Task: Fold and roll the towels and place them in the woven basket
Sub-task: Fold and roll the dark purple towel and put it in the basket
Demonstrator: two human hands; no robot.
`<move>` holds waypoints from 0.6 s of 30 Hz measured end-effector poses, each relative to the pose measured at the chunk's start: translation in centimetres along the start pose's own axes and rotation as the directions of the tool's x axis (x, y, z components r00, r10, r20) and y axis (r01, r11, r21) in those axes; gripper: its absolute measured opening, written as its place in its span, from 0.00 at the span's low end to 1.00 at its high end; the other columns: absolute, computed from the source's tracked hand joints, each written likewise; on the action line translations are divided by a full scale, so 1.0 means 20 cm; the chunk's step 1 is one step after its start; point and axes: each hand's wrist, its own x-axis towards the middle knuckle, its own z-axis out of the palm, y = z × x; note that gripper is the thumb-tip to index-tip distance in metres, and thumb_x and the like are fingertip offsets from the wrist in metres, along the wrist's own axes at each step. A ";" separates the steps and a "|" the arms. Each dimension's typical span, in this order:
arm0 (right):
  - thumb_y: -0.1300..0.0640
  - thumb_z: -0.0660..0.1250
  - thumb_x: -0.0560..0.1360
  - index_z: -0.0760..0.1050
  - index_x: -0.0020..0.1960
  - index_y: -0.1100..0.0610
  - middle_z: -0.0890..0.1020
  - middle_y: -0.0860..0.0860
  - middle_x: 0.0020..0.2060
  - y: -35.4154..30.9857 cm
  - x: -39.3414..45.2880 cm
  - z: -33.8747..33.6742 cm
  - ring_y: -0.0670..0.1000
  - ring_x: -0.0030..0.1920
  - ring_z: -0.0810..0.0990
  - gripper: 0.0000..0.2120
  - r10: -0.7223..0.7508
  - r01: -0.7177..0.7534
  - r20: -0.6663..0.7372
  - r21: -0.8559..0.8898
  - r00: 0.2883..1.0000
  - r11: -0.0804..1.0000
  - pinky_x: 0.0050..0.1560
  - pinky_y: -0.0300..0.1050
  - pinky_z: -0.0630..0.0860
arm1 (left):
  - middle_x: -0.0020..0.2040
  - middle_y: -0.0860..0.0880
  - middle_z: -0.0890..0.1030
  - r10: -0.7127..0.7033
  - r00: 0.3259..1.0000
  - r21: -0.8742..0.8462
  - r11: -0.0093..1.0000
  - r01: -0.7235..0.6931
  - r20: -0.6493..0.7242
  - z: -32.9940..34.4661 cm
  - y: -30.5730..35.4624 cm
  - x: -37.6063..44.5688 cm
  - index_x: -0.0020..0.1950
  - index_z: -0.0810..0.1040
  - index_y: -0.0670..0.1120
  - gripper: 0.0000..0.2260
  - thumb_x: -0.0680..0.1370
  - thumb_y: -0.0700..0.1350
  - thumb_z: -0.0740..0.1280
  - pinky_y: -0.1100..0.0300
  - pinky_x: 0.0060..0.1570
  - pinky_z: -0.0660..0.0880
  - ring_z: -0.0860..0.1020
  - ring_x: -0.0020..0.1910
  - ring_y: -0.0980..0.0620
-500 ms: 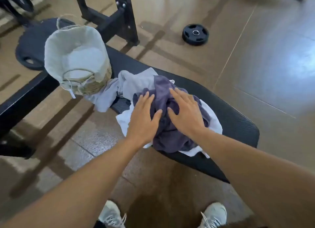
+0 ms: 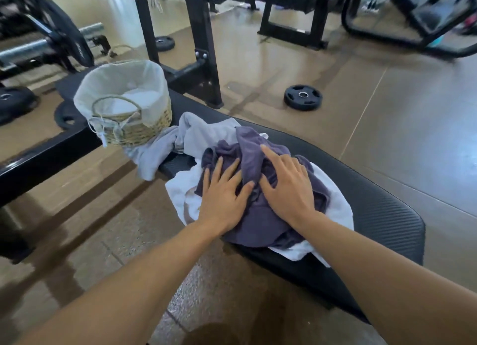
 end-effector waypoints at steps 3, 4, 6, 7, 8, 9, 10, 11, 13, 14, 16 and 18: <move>0.54 0.68 0.77 0.76 0.66 0.47 0.78 0.49 0.56 -0.02 -0.03 -0.04 0.55 0.59 0.74 0.18 0.008 -0.006 -0.035 0.048 0.999 0.999 0.66 0.56 0.70 | 0.80 0.58 0.59 -0.037 0.998 -0.127 0.991 0.044 0.060 -0.07 0.09 -0.02 0.78 0.64 0.57 0.20 0.85 0.53 0.55 0.45 0.77 0.38 0.47 0.81 0.52; 0.55 0.68 0.77 0.79 0.61 0.49 0.78 0.48 0.54 -0.03 -0.03 -0.08 0.54 0.58 0.73 0.13 0.025 -0.017 -0.074 0.101 0.997 0.995 0.64 0.56 0.70 | 0.79 0.58 0.62 -0.034 0.999 -0.167 0.985 0.039 0.036 -0.10 0.14 -0.03 0.77 0.66 0.56 0.19 0.85 0.51 0.56 0.45 0.78 0.41 0.51 0.81 0.53; 0.57 0.67 0.79 0.79 0.55 0.50 0.77 0.47 0.53 -0.06 -0.03 -0.17 0.52 0.57 0.72 0.07 0.048 -0.015 -0.171 0.186 0.984 0.982 0.63 0.54 0.71 | 0.70 0.58 0.74 0.008 0.993 -0.260 0.965 -0.039 -0.121 -0.20 0.24 -0.04 0.72 0.75 0.51 0.16 0.84 0.46 0.60 0.56 0.75 0.55 0.66 0.74 0.55; 0.58 0.66 0.79 0.79 0.55 0.51 0.77 0.47 0.53 -0.09 -0.03 -0.22 0.51 0.57 0.72 0.06 0.051 -0.003 -0.217 0.216 0.975 0.976 0.62 0.54 0.71 | 0.61 0.60 0.78 0.014 0.979 -0.321 0.944 -0.080 -0.204 -0.26 0.29 -0.04 0.67 0.79 0.49 0.14 0.84 0.43 0.61 0.68 0.67 0.62 0.72 0.64 0.59; 0.59 0.65 0.80 0.77 0.55 0.52 0.77 0.46 0.54 -0.11 -0.03 -0.28 0.51 0.58 0.72 0.06 0.047 0.019 -0.259 0.247 0.965 0.969 0.62 0.54 0.72 | 0.54 0.61 0.79 0.001 0.967 -0.377 0.921 -0.100 -0.253 -0.33 0.36 -0.06 0.63 0.81 0.49 0.12 0.84 0.42 0.61 0.76 0.57 0.64 0.74 0.55 0.63; 0.60 0.64 0.80 0.76 0.56 0.53 0.77 0.46 0.56 -0.14 -0.04 -0.33 0.51 0.60 0.72 0.06 0.040 0.047 -0.296 0.280 0.954 0.959 0.62 0.55 0.72 | 0.50 0.61 0.79 -0.023 0.964 -0.427 0.899 -0.097 -0.267 -0.39 0.42 -0.07 0.61 0.81 0.50 0.12 0.84 0.42 0.60 0.79 0.51 0.65 0.73 0.50 0.65; 0.60 0.64 0.80 0.75 0.56 0.54 0.78 0.45 0.58 -0.18 -0.05 -0.39 0.52 0.62 0.72 0.06 0.029 0.084 -0.335 0.317 0.942 0.945 0.64 0.54 0.72 | 0.49 0.60 0.80 -0.033 0.961 -0.463 0.881 -0.101 -0.273 -0.45 0.49 -0.09 0.60 0.81 0.51 0.11 0.84 0.43 0.60 0.78 0.48 0.66 0.73 0.49 0.65; 0.60 0.64 0.80 0.74 0.56 0.54 0.77 0.44 0.60 -0.22 -0.06 -0.46 0.51 0.64 0.73 0.06 0.017 0.123 -0.370 0.351 0.929 0.928 0.65 0.53 0.71 | 0.48 0.58 0.81 -0.024 0.956 -0.486 0.865 -0.127 -0.291 -0.51 0.55 -0.09 0.58 0.81 0.51 0.11 0.84 0.44 0.60 0.74 0.48 0.68 0.75 0.47 0.64; 0.59 0.62 0.80 0.70 0.53 0.50 0.77 0.42 0.59 -0.30 -0.09 -0.60 0.50 0.64 0.75 0.05 0.019 0.174 -0.412 0.427 0.911 0.887 0.66 0.52 0.71 | 0.45 0.54 0.83 0.010 0.934 -0.504 0.840 -0.202 -0.358 -0.63 0.67 -0.10 0.54 0.81 0.49 0.10 0.84 0.45 0.60 0.66 0.45 0.71 0.77 0.44 0.60; 0.57 0.61 0.80 0.68 0.52 0.46 0.78 0.43 0.57 -0.35 -0.09 -0.68 0.50 0.61 0.77 0.06 0.032 0.186 -0.416 0.473 0.909 0.861 0.63 0.53 0.73 | 0.43 0.54 0.83 0.027 0.921 -0.508 0.827 -0.238 -0.388 -0.69 0.73 -0.10 0.53 0.82 0.49 0.10 0.84 0.45 0.61 0.64 0.42 0.71 0.77 0.42 0.59; 0.55 0.59 0.80 0.65 0.49 0.40 0.79 0.45 0.48 -0.44 -0.12 -0.83 0.53 0.51 0.80 0.09 0.067 0.192 -0.413 0.552 0.908 0.812 0.54 0.57 0.77 | 0.38 0.58 0.81 0.071 0.899 -0.524 0.792 -0.314 -0.432 -0.80 0.84 -0.14 0.48 0.81 0.52 0.09 0.84 0.45 0.62 0.65 0.39 0.69 0.76 0.38 0.60; 0.57 0.59 0.81 0.64 0.47 0.42 0.76 0.48 0.39 -0.52 -0.15 -0.98 0.52 0.39 0.77 0.10 0.065 0.221 -0.426 0.588 0.902 0.778 0.41 0.57 0.76 | 0.35 0.62 0.80 0.095 0.877 -0.538 0.757 -0.371 -0.471 -0.90 0.92 -0.19 0.45 0.79 0.56 0.11 0.83 0.45 0.62 0.66 0.38 0.68 0.75 0.36 0.63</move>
